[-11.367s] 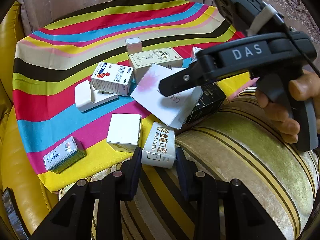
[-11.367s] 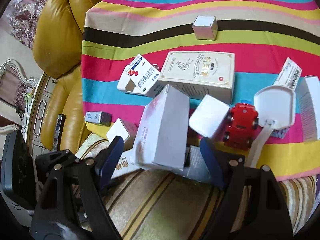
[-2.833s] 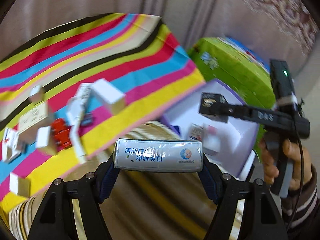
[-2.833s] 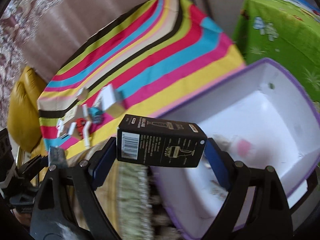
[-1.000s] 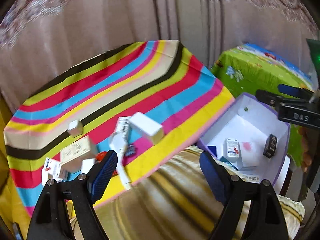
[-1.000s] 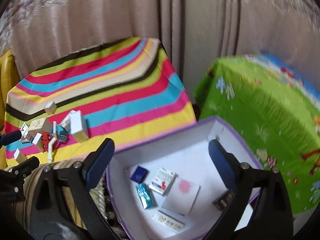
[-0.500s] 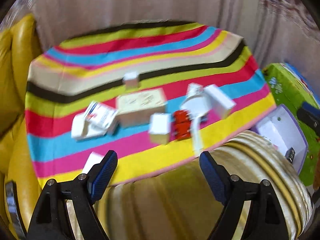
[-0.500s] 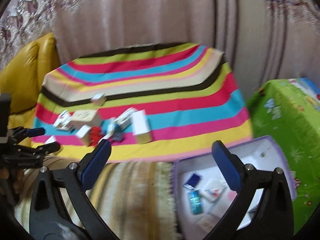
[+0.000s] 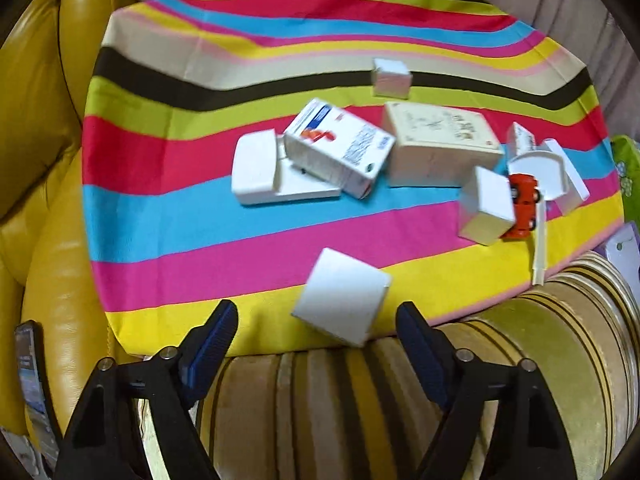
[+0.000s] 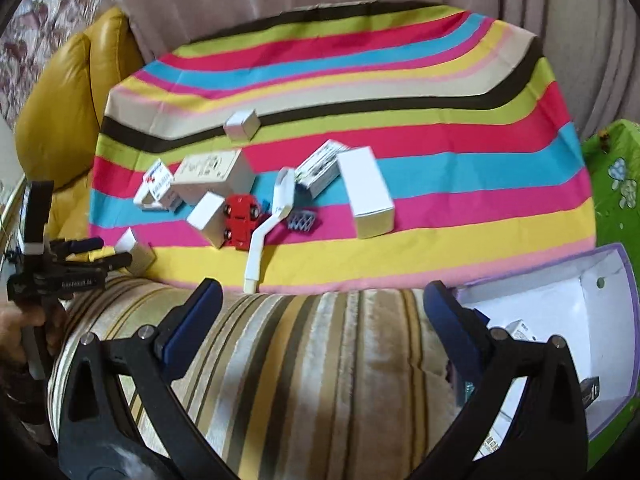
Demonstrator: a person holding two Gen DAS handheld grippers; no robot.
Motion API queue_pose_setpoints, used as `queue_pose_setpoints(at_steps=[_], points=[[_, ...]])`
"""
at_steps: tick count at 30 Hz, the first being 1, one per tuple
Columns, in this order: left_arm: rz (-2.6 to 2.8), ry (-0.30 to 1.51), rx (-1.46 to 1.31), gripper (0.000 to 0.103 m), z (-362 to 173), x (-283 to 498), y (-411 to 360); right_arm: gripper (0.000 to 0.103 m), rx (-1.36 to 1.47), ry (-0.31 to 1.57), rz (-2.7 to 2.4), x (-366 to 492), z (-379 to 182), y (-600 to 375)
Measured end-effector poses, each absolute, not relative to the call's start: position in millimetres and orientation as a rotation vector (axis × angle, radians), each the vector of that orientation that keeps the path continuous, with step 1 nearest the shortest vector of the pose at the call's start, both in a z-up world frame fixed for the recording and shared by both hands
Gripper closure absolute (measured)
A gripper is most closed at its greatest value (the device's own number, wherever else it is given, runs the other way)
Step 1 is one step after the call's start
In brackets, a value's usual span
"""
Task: Organize rigid objects
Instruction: 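Move both grippers back to the cloth toward the small white cube, then grasp the small white cube with the left gripper while the right gripper grasps the white hoop stand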
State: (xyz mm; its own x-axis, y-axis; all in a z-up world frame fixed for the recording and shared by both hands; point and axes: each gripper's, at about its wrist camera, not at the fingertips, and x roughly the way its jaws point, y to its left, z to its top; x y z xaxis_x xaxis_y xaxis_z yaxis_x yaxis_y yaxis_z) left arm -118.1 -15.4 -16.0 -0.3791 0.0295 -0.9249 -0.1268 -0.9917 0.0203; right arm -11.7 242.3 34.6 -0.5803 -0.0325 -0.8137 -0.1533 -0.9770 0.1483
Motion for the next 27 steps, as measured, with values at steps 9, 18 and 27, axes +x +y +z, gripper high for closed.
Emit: queue_pose_setpoints(at_steps=[9,18,27], points=[[2.448,0.088,-1.714,0.057,-35.8,-123.4,-19.7,0.002,-1.562,0.189,2.705,-46.3,14.0,214.9],[2.470,0.096,-1.658,0.057,-35.7,-115.1,-19.9,0.014,-1.663,0.070,2.710,-82.1,-5.2,190.3],[2.463,0.053,-1.648,0.057,-35.4,-110.1,-23.0,0.029,-1.764,0.196,2.657,-107.6,-24.0,191.9]])
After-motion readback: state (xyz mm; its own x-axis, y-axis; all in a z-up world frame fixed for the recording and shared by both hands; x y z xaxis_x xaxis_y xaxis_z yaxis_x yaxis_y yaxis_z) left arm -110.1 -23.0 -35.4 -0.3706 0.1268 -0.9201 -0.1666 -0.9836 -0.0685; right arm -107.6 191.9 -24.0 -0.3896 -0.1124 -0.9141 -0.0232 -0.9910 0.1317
